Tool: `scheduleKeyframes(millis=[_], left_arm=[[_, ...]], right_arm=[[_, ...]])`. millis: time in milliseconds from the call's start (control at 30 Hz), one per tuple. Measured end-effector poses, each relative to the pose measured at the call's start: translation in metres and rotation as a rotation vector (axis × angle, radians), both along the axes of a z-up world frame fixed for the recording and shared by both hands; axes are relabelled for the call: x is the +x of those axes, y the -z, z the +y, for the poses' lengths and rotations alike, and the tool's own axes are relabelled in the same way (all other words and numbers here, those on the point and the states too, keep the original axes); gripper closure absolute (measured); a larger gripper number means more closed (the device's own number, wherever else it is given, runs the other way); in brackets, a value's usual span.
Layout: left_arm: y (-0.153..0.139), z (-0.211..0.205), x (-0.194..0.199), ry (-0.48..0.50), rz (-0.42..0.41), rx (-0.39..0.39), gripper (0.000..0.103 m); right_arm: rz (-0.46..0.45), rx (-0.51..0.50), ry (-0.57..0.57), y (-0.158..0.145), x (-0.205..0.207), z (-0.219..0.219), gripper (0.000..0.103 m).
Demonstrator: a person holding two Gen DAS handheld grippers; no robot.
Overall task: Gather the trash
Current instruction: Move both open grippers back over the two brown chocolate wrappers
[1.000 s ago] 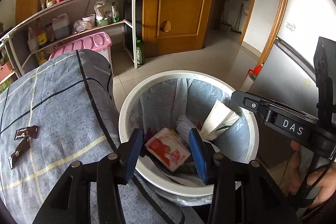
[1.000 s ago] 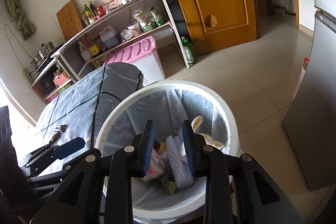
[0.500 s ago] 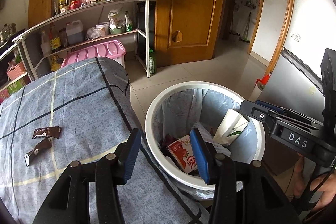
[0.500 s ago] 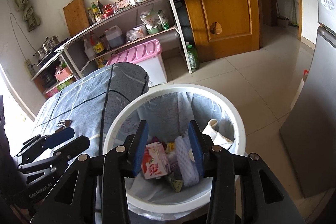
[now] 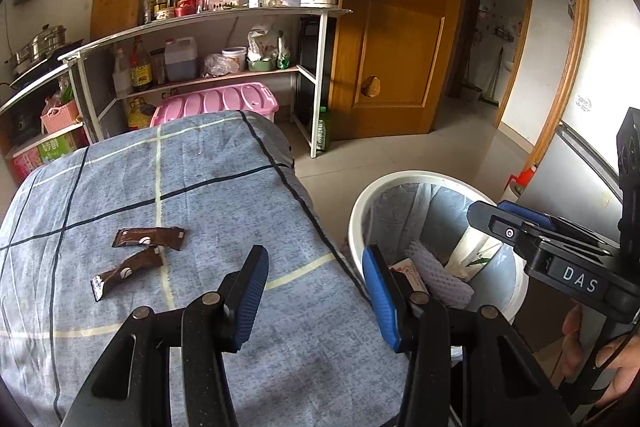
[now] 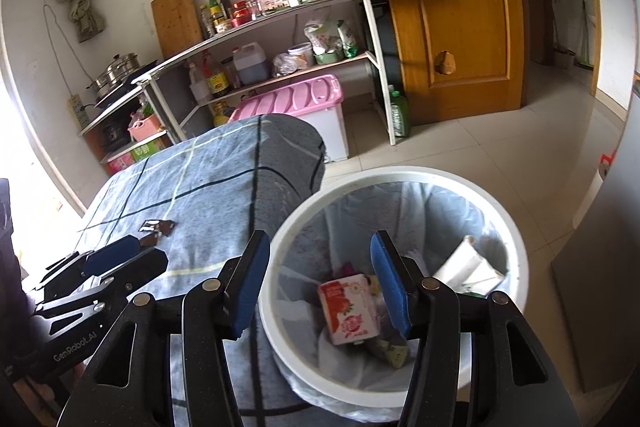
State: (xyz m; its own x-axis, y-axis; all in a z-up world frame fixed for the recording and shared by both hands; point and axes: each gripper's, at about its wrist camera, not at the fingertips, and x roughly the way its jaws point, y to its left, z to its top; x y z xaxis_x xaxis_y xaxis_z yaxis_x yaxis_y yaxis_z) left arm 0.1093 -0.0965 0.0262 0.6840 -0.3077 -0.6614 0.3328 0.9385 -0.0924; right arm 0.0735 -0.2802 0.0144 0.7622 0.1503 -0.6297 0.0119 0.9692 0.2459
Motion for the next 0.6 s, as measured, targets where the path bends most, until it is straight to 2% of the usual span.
scheduleKeyframes(millis=[600], left_arm=[[0.018, 0.124, 0.019, -0.196, 0.032, 0.030, 0.054]], right_arm=[[0.015, -0.017, -0.163, 0.004, 0.040, 0.087, 0.049]])
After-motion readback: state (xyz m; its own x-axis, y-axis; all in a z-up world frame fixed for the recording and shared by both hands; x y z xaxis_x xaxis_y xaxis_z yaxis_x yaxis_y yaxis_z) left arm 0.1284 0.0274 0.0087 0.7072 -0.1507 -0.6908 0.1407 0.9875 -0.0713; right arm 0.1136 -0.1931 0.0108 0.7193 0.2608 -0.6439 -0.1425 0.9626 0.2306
